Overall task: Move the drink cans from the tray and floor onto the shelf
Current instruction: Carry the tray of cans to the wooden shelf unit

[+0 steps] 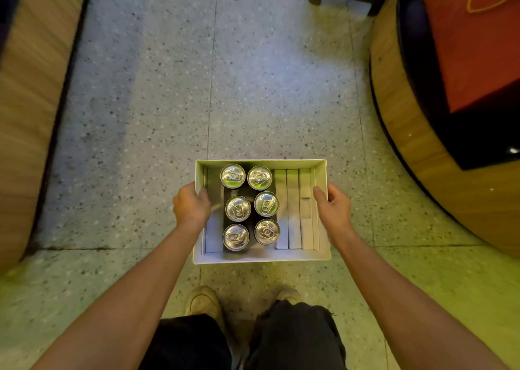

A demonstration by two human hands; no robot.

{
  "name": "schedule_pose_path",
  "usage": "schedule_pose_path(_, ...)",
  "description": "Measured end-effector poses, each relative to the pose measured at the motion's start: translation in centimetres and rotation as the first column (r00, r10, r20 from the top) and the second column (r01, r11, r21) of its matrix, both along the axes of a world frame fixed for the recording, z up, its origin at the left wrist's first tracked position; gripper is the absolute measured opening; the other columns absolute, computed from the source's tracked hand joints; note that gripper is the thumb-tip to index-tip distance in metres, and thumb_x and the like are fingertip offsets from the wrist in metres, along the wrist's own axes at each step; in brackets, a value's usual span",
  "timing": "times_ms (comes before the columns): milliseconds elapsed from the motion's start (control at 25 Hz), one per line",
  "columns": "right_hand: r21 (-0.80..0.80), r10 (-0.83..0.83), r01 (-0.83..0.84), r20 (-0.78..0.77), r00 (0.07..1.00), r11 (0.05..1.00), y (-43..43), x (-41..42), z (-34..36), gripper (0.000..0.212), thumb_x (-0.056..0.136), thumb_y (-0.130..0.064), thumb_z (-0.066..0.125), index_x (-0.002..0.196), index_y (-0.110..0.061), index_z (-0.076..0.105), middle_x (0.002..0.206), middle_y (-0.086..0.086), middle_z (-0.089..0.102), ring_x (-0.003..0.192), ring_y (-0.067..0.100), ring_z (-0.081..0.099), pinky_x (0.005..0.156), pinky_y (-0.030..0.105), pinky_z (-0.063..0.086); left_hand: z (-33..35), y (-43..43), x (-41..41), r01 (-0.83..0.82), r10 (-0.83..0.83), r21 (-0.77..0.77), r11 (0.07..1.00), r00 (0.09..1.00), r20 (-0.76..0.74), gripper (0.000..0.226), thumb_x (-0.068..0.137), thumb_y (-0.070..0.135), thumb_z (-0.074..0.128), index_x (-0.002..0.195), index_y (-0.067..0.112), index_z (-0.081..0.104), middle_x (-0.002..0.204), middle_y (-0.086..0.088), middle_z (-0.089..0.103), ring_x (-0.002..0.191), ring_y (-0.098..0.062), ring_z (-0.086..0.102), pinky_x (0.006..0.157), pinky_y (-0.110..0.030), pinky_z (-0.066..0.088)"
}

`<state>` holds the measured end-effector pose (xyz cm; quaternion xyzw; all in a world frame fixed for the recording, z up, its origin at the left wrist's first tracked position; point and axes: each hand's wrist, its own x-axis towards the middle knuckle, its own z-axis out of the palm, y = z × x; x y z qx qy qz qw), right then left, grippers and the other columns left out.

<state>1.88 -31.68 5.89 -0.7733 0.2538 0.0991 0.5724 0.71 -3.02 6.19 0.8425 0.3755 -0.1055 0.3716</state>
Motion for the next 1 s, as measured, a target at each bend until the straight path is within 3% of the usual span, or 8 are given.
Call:
schedule_pose_path(200, 0.030, 0.008, -0.006, -0.039, 0.999, 1.000, 0.7, -0.4, 16.6, 0.025, 0.097, -0.009, 0.057, 0.118, -0.014, 0.071, 0.101, -0.002, 0.076, 0.096, 0.016, 0.071, 0.087, 0.036, 0.058, 16.1, 1.0, -0.7, -0.022, 0.021, -0.024, 0.999, 0.999, -0.039, 0.026, 0.099, 0.021, 0.054, 0.107, 0.002, 0.070, 0.108, -0.030, 0.067, 0.109, -0.047, 0.059, 0.089, -0.046, 0.049)
schedule_pose_path(320, 0.033, -0.002, 0.003, -0.046, 0.999, 0.999, 1.3, -0.3, 27.1, 0.022, 0.097, -0.011, 0.058, 0.110, -0.023, 0.072, 0.094, -0.008, 0.075, 0.091, 0.012, 0.071, 0.083, 0.033, 0.057, 26.4, 1.8, -0.3, 0.003, -0.004, -0.019, 1.000, 0.999, -0.040, 0.026, 0.099, 0.023, 0.054, 0.104, 0.002, 0.070, 0.105, -0.029, 0.068, 0.105, -0.046, 0.060, 0.088, -0.048, 0.051)
schedule_pose_path(520, 0.034, -0.070, 0.072, -0.053, 0.996, 0.997, 1.6, 0.5, 43.2, 0.019, 0.097, -0.014, 0.059, 0.111, -0.021, 0.071, 0.091, -0.006, 0.072, 0.083, 0.010, 0.067, 0.066, 0.024, 0.050, 42.6, 2.3, 1.3, 0.070, -0.069, -0.017, 0.997, 0.997, 0.044, 0.028, 0.099, 0.022, 0.055, 0.101, -0.002, 0.071, 0.099, -0.027, 0.071, 0.097, -0.045, 0.065, 0.081, -0.042, 0.052)
schedule_pose_path(720, 0.044, -0.065, 0.065, -0.003, 0.998, 0.997, 1.9, 1.8, 56.5, 0.019, 0.098, -0.013, 0.058, 0.106, -0.025, 0.069, 0.091, -0.008, 0.071, 0.085, 0.007, 0.064, 0.065, 0.021, 0.045, 55.9, 2.4, 3.1, 0.090, -0.084, -0.056, 0.994, 0.992, 0.097, 0.032, 0.100, 0.024, 0.053, 0.096, -0.001, 0.072, 0.094, -0.025, 0.072, 0.092, -0.042, 0.068, 0.077, -0.040, 0.052)
schedule_pose_path(840, 0.060, -0.068, 0.068, -0.001, 0.998, 0.996, 2.4, 2.8, 60.2, 0.020, 0.098, -0.011, 0.058, 0.096, -0.028, 0.068, 0.089, -0.010, 0.070, 0.084, 0.005, 0.063, 0.065, 0.022, 0.046, 59.2, 2.8, 4.1, 0.115, -0.111, -0.024, 0.993, 0.987, 0.115, 0.038, 0.102, 0.028, 0.050, 0.092, -0.002, 0.072, 0.092, -0.027, 0.073, 0.092, -0.043, 0.068, 0.080, -0.043, 0.055)
schedule_pose_path(1000, 0.054, -0.115, 0.113, 0.025, 0.993, 0.992, 3.6, 3.8, 64.5, 0.018, 0.097, -0.012, 0.059, 0.098, -0.027, 0.069, 0.090, -0.007, 0.071, 0.082, 0.007, 0.061, 0.066, 0.023, 0.046, 63.4, 3.9, 5.9, 0.156, -0.152, -0.019, 0.988, 0.980, 0.131, 0.040, 0.102, 0.031, 0.049, 0.096, -0.002, 0.072, 0.101, -0.028, 0.072, 0.099, -0.045, 0.066, 0.085, -0.046, 0.055)
